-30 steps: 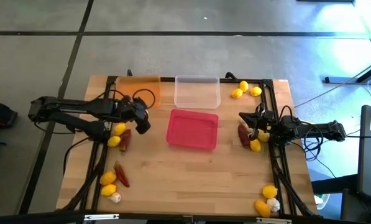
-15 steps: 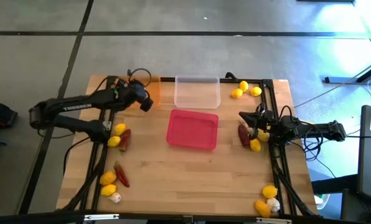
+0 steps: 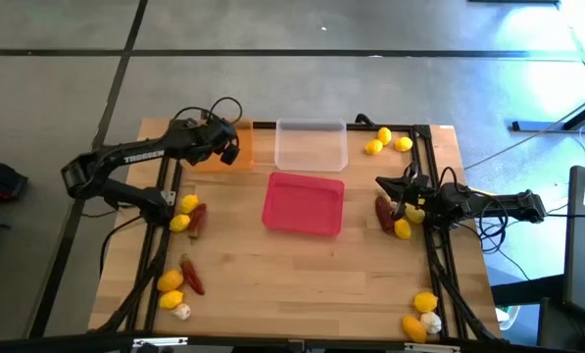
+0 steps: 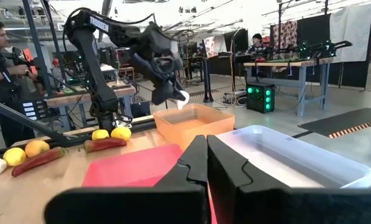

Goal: Sort produce into baskets
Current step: Put the white garlic in the orange bin

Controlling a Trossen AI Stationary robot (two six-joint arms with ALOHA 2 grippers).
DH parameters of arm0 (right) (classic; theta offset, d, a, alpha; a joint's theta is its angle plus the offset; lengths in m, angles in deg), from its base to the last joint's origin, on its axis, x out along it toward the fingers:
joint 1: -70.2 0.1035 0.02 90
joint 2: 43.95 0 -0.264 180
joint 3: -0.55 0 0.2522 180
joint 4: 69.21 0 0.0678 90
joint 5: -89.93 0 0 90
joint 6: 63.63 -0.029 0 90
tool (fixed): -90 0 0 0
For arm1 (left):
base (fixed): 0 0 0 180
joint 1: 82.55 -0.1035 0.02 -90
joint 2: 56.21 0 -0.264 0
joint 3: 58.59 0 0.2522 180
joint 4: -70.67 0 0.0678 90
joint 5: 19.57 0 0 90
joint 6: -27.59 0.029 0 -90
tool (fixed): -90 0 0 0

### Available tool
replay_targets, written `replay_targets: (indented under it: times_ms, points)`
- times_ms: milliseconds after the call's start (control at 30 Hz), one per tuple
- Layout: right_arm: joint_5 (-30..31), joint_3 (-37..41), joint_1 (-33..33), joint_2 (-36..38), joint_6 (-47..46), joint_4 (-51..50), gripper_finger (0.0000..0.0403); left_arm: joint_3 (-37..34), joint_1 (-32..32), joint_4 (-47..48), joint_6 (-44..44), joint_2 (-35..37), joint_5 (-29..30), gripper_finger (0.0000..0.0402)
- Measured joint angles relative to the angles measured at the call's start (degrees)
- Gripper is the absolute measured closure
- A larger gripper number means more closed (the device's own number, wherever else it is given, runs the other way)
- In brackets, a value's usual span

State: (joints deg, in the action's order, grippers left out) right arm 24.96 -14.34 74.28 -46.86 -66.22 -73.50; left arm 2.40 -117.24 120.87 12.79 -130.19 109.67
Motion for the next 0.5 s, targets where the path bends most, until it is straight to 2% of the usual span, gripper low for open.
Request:
replay_targets:
  times_ms: [167, 500]
  points:
    - [0.0, 0.0, 0.0, 0.0, 0.0, -0.3, 0.0396, 0.0, -1.2, -0.6, 0.5, -3.6, -0.1, 0.0258]
    - [0.0, 0.0, 0.0, 0.0, -0.1, -0.6, 0.0396, 0.0, -1.9, -3.0, 1.9, -8.4, -1.8, 0.0208]
